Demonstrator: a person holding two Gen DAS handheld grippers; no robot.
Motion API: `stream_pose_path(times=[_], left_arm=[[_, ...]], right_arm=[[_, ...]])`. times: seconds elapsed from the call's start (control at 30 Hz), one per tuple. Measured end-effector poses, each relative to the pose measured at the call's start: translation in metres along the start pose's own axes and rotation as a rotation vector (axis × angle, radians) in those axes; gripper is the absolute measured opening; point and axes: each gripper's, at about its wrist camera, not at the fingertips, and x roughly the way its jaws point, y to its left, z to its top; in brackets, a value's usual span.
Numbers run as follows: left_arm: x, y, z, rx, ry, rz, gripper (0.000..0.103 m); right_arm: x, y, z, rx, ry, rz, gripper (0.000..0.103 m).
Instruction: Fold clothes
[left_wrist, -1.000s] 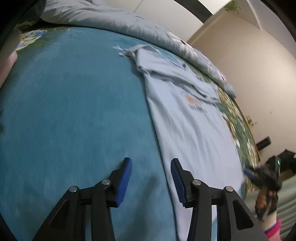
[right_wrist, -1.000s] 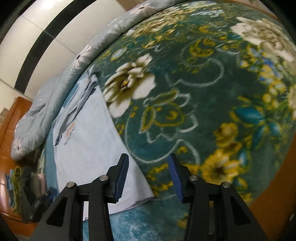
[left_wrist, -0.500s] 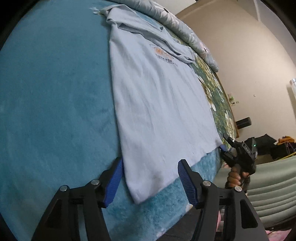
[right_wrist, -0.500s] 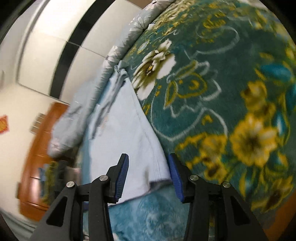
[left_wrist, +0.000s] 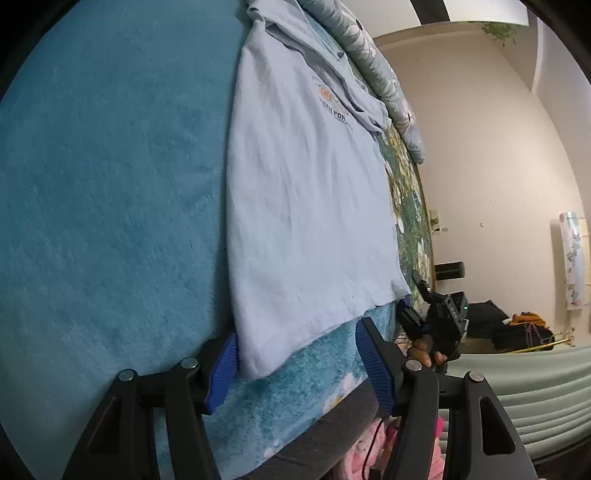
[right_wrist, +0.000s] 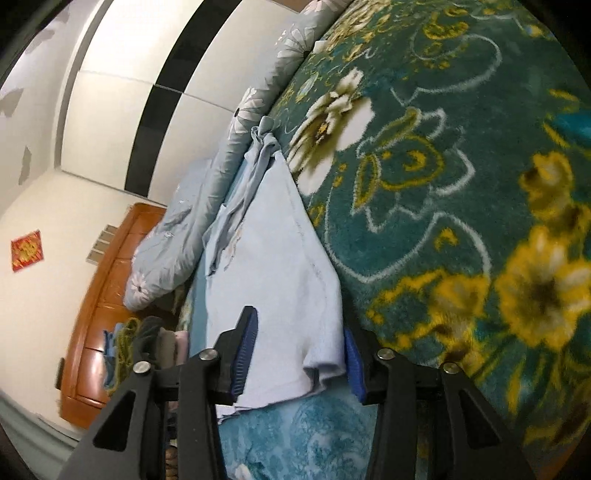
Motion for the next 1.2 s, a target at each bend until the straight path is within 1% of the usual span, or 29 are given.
stream_pose_path(times=[0.07, 0.13, 0.17, 0.2, 0.23, 0.27, 0.3, 0.37, 0.47, 0.67, 0.77, 0.87, 0.93, 1.0, 1.1, 1.2], left_arm=[[0.001, 0.001, -0.001, -0.015, 0.000, -0.010, 0.063], [0.001, 0.002, -0.002, -0.029, -0.003, -0.019, 0.062], [0.001, 0.003, -0.003, -0.032, -0.012, -0.014, 0.057], [0.001, 0.004, -0.003, -0.038, -0.021, -0.005, 0.047], [0.002, 0.007, -0.002, -0.052, -0.031, 0.006, 0.040], [0.002, 0.012, -0.002, -0.075, -0.039, 0.017, 0.021], [0.001, 0.016, -0.002, -0.094, -0.043, 0.026, 0.005], [-0.003, 0.022, -0.003, -0.125, -0.061, 0.033, 0.005], [-0.014, 0.019, -0.008, -0.110, -0.095, 0.017, 0.004], [-0.044, 0.005, -0.032, -0.018, -0.120, 0.028, 0.004], [-0.059, -0.002, -0.044, 0.026, -0.133, 0.032, 0.004], [-0.074, 0.008, -0.052, 0.009, -0.150, -0.010, 0.004], [-0.076, 0.011, -0.047, 0.001, -0.166, -0.033, 0.004], [-0.077, 0.004, -0.034, 0.032, -0.177, -0.033, 0.004], [-0.079, -0.008, -0.013, 0.086, -0.198, -0.023, 0.004], [-0.081, -0.021, 0.012, 0.150, -0.223, 0.000, 0.004]], right_arm=[[0.000, -0.002, 0.000, 0.014, 0.004, -0.013, 0.031], [0.000, -0.003, 0.001, 0.026, 0.009, -0.024, 0.027], [0.001, -0.004, 0.001, 0.033, 0.011, -0.022, 0.021], [0.002, -0.005, 0.000, 0.042, 0.016, -0.020, 0.017], [0.004, -0.006, 0.000, 0.054, 0.026, -0.021, 0.009], [0.006, -0.007, -0.001, 0.064, 0.032, -0.027, 0.006], [0.006, -0.008, -0.002, 0.071, 0.030, -0.034, 0.005], [0.002, -0.007, -0.003, 0.080, 0.009, -0.034, 0.005], [-0.011, -0.003, -0.005, 0.075, -0.033, -0.039, 0.004], [-0.034, 0.026, -0.019, 0.000, -0.065, 0.018, 0.004], [-0.048, 0.034, -0.035, -0.020, -0.073, 0.049, 0.004], [-0.061, 0.036, -0.051, -0.028, -0.080, 0.067, 0.004], [-0.060, 0.032, -0.053, -0.001, -0.072, 0.070, 0.004], [-0.055, 0.032, -0.049, 0.013, -0.067, 0.067, 0.004], [-0.048, 0.041, -0.033, 0.024, -0.068, 0.074, 0.004], [-0.043, 0.057, -0.011, -0.007, -0.082, 0.086, 0.004]])
